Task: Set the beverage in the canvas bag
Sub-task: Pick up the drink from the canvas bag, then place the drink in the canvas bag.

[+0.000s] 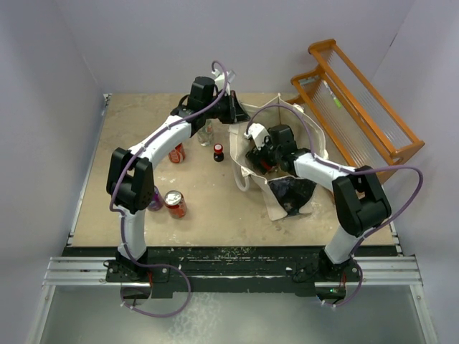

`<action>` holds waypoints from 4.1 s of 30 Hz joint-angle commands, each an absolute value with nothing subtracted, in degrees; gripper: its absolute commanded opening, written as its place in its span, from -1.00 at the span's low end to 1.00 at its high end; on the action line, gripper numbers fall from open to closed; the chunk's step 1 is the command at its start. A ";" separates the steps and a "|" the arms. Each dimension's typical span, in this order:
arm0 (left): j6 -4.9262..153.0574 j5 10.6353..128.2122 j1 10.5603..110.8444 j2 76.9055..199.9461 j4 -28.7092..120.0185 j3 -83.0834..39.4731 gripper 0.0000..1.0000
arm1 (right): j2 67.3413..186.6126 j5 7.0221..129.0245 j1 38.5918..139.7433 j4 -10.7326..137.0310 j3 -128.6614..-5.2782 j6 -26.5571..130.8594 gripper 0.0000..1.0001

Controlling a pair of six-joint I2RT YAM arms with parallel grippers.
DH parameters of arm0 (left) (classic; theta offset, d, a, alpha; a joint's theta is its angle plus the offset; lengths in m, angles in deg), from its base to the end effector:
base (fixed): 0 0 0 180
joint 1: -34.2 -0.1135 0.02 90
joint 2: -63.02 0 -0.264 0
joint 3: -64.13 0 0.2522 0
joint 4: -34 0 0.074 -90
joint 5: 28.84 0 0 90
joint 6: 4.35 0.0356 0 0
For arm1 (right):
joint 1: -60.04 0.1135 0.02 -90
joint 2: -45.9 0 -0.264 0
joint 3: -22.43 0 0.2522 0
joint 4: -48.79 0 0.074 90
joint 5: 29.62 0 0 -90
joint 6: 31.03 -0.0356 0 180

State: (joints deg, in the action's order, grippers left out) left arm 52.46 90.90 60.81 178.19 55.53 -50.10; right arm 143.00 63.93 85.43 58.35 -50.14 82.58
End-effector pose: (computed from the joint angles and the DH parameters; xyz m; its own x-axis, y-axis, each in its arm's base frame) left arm 0.4225 -0.2314 0.3082 -0.7232 -0.1693 -0.6695 0.4814 0.5716 -0.6645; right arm 0.3358 0.1618 0.2094 -0.2740 -0.5725 -0.7727 -0.6374 0.7098 -0.2999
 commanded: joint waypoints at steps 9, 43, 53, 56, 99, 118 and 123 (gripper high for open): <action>55.52 90.25 60.31 177.11 53.83 -48.92 -1.00 | 147.55 63.96 85.62 61.77 -51.41 79.15 0.87; 58.65 90.16 61.22 176.38 54.44 -48.94 -1.00 | 152.00 66.18 85.62 71.69 -64.43 74.89 -0.38; 58.45 89.51 61.45 176.25 54.31 -49.02 -1.00 | 146.81 67.17 85.53 75.10 -70.26 75.08 -0.98; 57.94 89.31 61.45 176.27 54.26 -49.01 -1.00 | 144.97 66.98 85.04 75.16 -70.55 74.92 -1.00; 52.61 103.02 57.86 173.19 47.67 -56.78 0.98 | 130.09 71.78 79.99 78.11 -83.61 70.93 -1.00; 37.70 115.24 56.97 169.53 42.10 -63.47 0.98 | 123.00 74.35 81.83 70.63 -81.58 79.43 -1.00; 34.75 117.60 56.90 170.01 42.46 -63.70 0.98 | 123.52 74.51 83.84 70.04 -82.06 80.75 -1.00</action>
